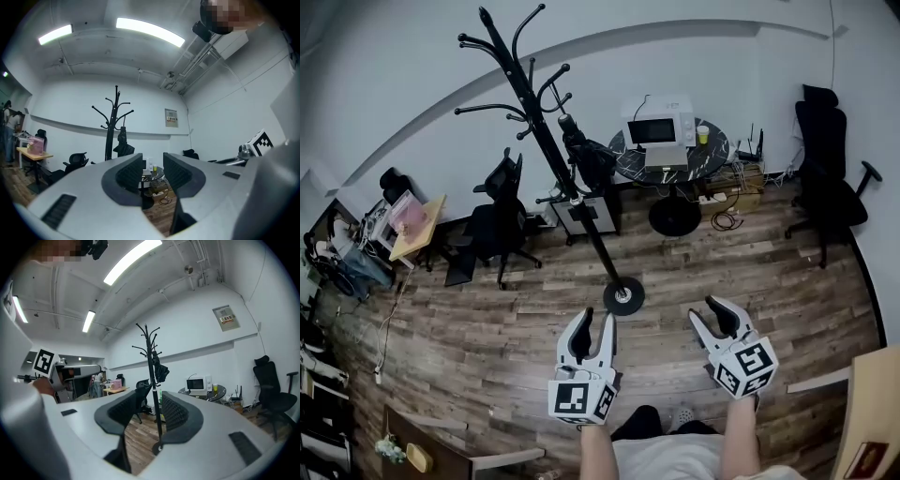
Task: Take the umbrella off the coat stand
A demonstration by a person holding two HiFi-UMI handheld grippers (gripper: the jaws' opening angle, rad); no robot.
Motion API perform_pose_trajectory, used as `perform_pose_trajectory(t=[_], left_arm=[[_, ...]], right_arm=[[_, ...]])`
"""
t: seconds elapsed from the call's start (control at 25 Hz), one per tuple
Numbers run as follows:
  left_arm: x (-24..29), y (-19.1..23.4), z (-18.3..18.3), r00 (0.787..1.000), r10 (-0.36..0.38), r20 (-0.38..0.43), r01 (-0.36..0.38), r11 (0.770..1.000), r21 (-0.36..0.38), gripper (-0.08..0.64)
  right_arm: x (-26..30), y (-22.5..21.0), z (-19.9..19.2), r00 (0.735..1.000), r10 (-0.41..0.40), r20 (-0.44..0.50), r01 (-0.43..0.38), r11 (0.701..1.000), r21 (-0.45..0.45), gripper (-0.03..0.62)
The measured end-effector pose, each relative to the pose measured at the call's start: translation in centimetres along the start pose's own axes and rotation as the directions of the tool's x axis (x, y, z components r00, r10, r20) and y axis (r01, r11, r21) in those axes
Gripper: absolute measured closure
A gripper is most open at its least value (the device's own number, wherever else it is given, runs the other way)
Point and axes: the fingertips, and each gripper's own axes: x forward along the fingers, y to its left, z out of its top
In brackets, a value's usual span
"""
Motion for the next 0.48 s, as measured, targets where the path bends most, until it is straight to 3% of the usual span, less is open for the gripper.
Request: perform_pose_trajectory(t=[0.2,0.48], left_arm=[[0.6,0.6,-0.5,0.994,0.081,-0.073,-0.065,0.979,0.193,0.448],[3.8,2.6,-1.5,0.995,0.075,-0.066,-0.069,0.994,0.091,0.449]], right_arm=[[1.4,-0.3,-0.6,1.000,0.009,-0.016,-0.009,1.000,0.029,0.413],[4.5,-1.7,-1.2,0.998,0.015,-0.066,-0.012,0.999,0.044,0.413]])
